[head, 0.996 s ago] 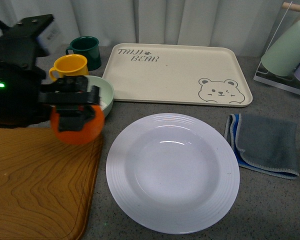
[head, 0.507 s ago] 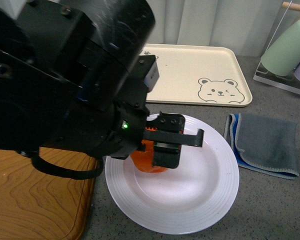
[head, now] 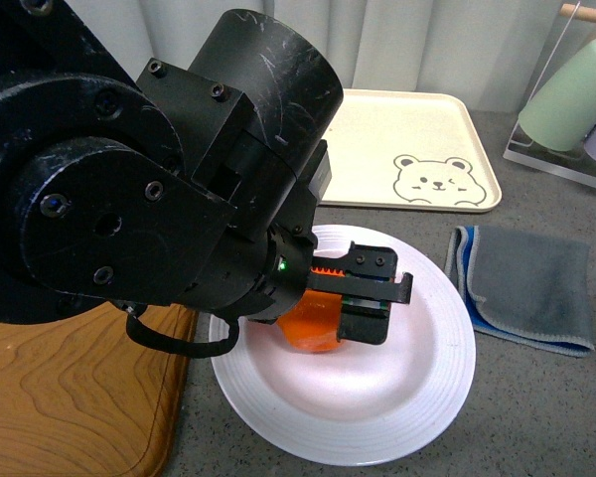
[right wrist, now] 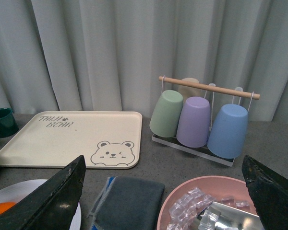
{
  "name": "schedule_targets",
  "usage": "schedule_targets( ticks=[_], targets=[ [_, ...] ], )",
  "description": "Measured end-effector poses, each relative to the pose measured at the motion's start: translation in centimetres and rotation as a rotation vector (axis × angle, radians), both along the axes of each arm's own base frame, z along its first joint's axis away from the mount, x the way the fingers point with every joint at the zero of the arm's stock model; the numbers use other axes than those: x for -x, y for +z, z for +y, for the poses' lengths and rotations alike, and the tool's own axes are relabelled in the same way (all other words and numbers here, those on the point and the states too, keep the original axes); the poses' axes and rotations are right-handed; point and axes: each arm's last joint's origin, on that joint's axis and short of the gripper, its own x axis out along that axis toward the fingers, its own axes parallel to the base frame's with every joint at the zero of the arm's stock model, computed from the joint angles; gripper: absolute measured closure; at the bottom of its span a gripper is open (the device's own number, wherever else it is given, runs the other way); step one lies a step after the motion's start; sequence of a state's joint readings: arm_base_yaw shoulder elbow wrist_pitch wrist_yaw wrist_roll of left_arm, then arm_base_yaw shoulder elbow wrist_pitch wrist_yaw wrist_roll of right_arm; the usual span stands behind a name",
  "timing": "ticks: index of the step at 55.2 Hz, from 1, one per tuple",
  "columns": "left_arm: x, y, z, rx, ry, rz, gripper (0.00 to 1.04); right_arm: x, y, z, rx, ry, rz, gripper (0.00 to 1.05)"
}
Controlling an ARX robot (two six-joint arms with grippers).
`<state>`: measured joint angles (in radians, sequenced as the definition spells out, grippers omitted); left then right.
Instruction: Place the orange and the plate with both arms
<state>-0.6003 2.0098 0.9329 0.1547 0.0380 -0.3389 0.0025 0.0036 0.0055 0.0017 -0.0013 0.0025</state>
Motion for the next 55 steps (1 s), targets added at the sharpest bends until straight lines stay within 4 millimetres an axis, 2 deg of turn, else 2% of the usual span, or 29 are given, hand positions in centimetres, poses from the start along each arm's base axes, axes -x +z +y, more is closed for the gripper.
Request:
schedule_targets(
  ticks=[4, 11, 18, 24, 26, 31, 33, 37, 41, 46, 55],
  targets=[
    [0.0, 0.1, 0.1, 0.002, 0.008, 0.004, 0.05, 0.0, 0.0, 0.0, 0.000, 0.000, 0.000, 0.09],
    [0.0, 0.9, 0.4, 0.024, 0.020, -0.006, 0.07, 0.0, 0.0, 0.0, 0.000, 0.000, 0.000, 0.09],
    [0.2, 2.7, 1.0, 0.056, 0.048, -0.049, 0.07, 0.0, 0.0, 0.0, 0.000, 0.000, 0.000, 0.09],
    [0.7, 5.2, 2.8, 0.071, 0.113, -0.138, 0.07, 0.0, 0.0, 0.0, 0.000, 0.000, 0.000, 0.09],
    [0.9, 5.3, 3.1, 0.055, 0.133, -0.198, 0.08, 0.0, 0.0, 0.0, 0.000, 0.000, 0.000, 0.09],
    [1.2, 4.9, 4.6, -0.042, 0.275, -0.521, 0.21, 0.0, 0.0, 0.0, 0.000, 0.000, 0.000, 0.09],
    [2.2, 4.3, 6.0, -0.091, 0.325, -0.628, 0.28, 0.0, 0.0, 0.0, 0.000, 0.004, 0.000, 0.09],
    [3.6, 4.7, 8.1, -0.070, 0.393, -0.799, 0.38, 0.0, 0.0, 0.0, 0.000, -0.001, 0.000, 0.09],
    [4.9, 6.3, 10.3, -0.023, 0.439, -0.927, 0.51, 0.0, 0.0, 0.0, 0.000, 0.000, 0.001, 0.09],
    [6.3, 7.6, 12.0, -0.007, 0.442, -0.985, 0.65, 0.0, 0.0, 0.0, 0.000, 0.000, 0.000, 0.09],
    [8.7, 7.6, 14.7, -0.046, 0.423, -0.943, 0.94, 0.0, 0.0, 0.0, 0.000, 0.000, 0.000, 0.09]
  ],
)
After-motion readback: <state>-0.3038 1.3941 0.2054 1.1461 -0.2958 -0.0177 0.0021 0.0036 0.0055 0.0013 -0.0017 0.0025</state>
